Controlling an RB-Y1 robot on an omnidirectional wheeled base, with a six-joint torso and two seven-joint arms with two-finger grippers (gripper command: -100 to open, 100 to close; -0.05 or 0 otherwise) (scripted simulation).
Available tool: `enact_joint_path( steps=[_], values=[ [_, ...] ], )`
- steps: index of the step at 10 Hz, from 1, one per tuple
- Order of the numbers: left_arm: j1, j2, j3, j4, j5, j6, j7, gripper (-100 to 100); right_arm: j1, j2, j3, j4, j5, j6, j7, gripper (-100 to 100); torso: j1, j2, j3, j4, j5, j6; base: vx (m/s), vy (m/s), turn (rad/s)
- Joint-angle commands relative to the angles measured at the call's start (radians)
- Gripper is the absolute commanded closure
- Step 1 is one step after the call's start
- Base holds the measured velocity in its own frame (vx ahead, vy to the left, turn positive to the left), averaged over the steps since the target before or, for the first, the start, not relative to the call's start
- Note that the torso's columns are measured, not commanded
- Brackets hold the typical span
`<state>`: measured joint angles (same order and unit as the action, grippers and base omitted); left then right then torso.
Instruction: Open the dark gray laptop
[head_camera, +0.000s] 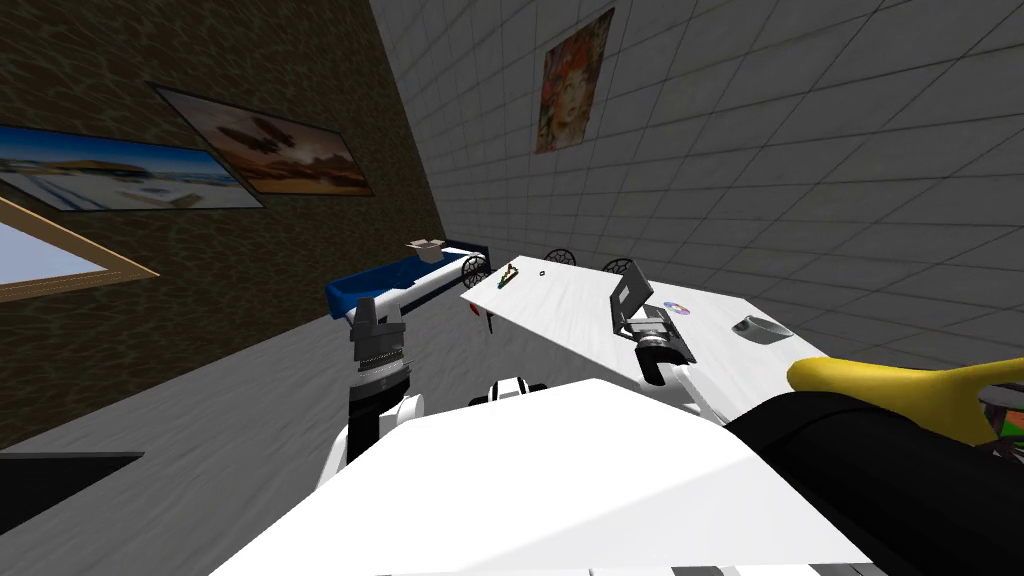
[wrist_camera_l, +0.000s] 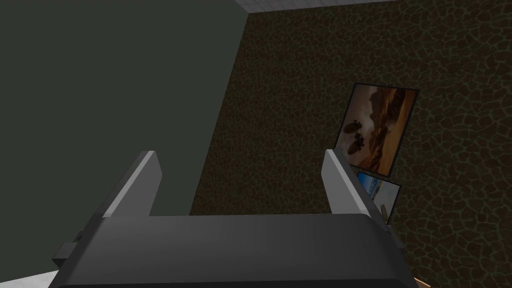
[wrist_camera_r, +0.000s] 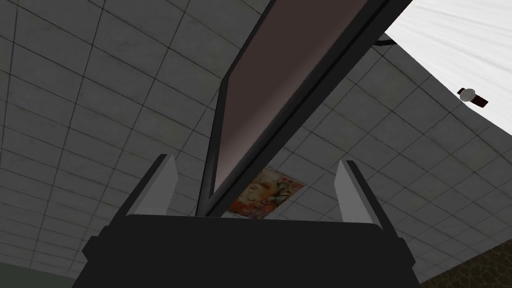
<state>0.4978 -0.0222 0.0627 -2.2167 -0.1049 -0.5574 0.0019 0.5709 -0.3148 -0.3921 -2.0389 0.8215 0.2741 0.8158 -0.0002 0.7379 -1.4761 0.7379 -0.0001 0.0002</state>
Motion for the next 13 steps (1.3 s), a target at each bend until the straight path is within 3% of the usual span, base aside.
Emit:
enact_joint_path(
  steps=[1, 4, 6, 7, 8, 13],
  values=[
    [0.0, 0.0, 0.0, 0.0, 0.0, 0.0, 0.0, 0, -0.001, -0.008, -0.018, 0.025, 0.057, 0.043, 0.049, -100, 0.0, 0.001, 0.0, 0.0, 0.0, 0.0, 0.039, 0.034, 0.104],
    [0.0, 0.0, 0.0, 0.0, 0.0, 0.0, 0.0, 0, 0.001, -0.021, -0.033, 0.04, 0.096, 0.08, 0.086, -100, 0.0, 0.001, 0.0, 0.0, 0.0, 0.0, 0.029, 0.029, 0.086],
    [0.0, 0.0, 0.0, 0.0, 0.0, 0.0, 0.0, 0, 0.023, -0.046, -0.034, 0.017, 0.058, 0.098, 0.086, -100, -0.001, 0.001, 0.001, 0.0, 0.0, 0.0, 0.05, -0.017, 0.023],
    [0.0, 0.0, 0.0, 0.0, 0.0, 0.0, 0.0, 0, 0.018, -0.035, -0.031, 0.021, 0.07, 0.09, 0.085, -100, -0.003, -0.003, -0.002, -0.001, -0.001, 0.0, 0.056, -0.031, 0.015],
    [0.0, 0.0, 0.0, 0.0, 0.0, 0.0, 0.0, 0, 0.019, -0.036, -0.032, 0.019, 0.068, 0.092, 0.085, 100, -0.001, -0.001, -0.001, 0.0, -0.001, 0.0, 0.008, -0.008, -0.011],
    [0.0, 0.0, 0.0, 0.0, 0.0, 0.0, 0.0, 0, -0.084, 0.0, -0.047, 0.066, -0.019, 0.051, -0.031, 100, -0.002, 0.002, 0.001, 0.001, 0.0, 0.002, -0.078, -0.05, -0.056]
  ],
)
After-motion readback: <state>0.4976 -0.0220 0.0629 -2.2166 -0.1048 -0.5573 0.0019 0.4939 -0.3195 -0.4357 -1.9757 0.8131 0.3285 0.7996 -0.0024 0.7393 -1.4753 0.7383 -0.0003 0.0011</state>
